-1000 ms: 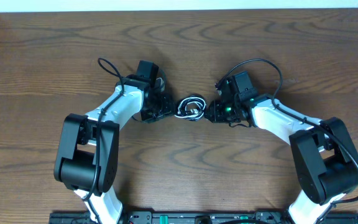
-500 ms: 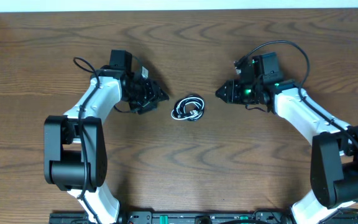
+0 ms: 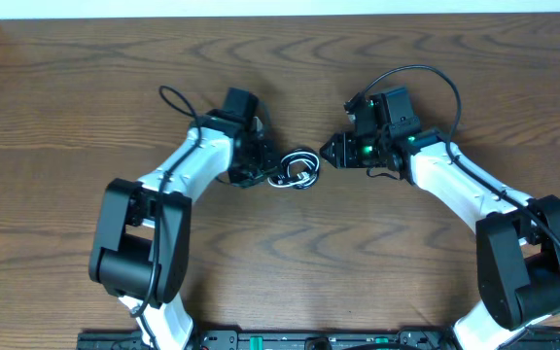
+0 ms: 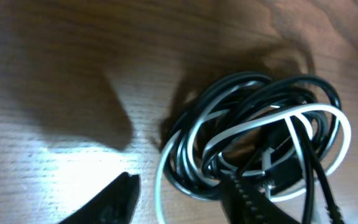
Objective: Untangle cables
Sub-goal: 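Lower both grippers onto opposite sides of the cable coil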
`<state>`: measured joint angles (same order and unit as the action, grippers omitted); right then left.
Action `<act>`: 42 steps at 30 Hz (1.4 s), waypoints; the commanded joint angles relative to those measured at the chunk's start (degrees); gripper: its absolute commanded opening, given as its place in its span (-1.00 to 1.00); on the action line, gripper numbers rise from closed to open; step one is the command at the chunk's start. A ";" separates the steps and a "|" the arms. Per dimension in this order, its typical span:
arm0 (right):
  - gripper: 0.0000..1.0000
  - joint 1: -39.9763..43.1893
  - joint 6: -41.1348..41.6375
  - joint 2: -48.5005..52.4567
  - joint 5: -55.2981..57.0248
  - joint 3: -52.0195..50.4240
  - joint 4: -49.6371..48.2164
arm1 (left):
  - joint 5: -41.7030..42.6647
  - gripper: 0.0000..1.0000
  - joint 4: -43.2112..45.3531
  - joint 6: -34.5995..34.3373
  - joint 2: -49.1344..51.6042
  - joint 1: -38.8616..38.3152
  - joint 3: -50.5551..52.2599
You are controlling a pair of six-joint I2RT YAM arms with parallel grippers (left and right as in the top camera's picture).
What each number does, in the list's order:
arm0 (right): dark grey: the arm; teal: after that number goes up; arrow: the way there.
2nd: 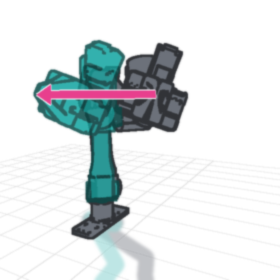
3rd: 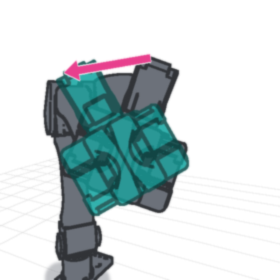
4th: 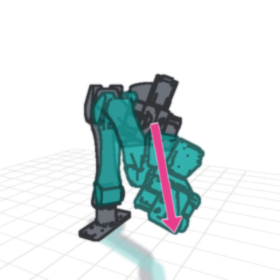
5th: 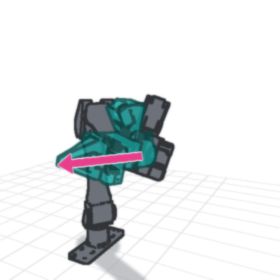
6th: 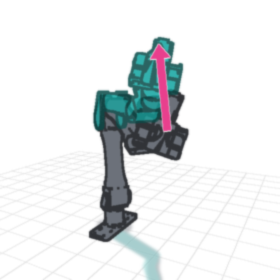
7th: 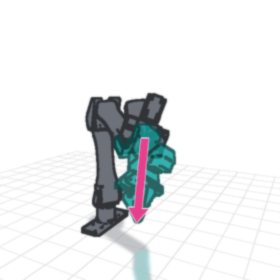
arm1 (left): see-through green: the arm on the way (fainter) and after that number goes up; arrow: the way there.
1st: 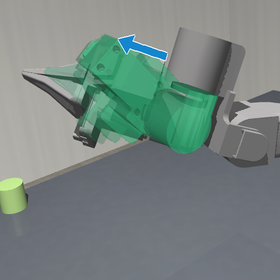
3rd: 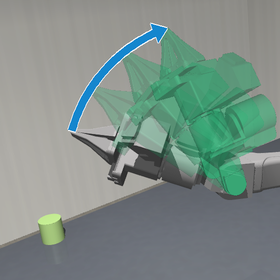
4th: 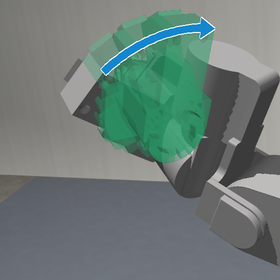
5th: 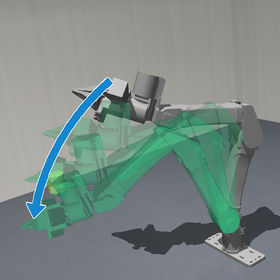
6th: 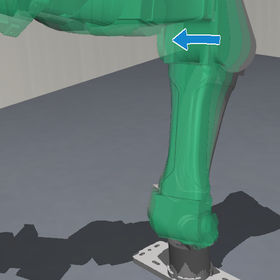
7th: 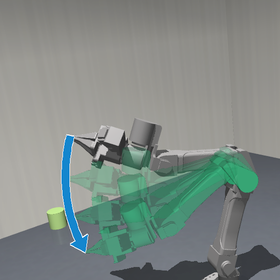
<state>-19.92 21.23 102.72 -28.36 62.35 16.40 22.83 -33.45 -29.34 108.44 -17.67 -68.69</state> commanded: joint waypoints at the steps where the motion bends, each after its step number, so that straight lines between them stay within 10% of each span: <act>1: -0.12 -0.22 -0.70 -0.70 1.25 0.59 -0.07 | -8.48 -0.21 0.55 -1.62 -0.09 -2.84 0.61; 42: 0.20 -0.44 -0.72 -0.70 13.46 0.48 5.95 | -13.44 -0.37 13.99 -1.40 5.97 -9.77 0.87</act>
<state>-19.97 21.21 102.72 -15.40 62.35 22.11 10.33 -19.79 -30.35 111.57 -27.55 -68.53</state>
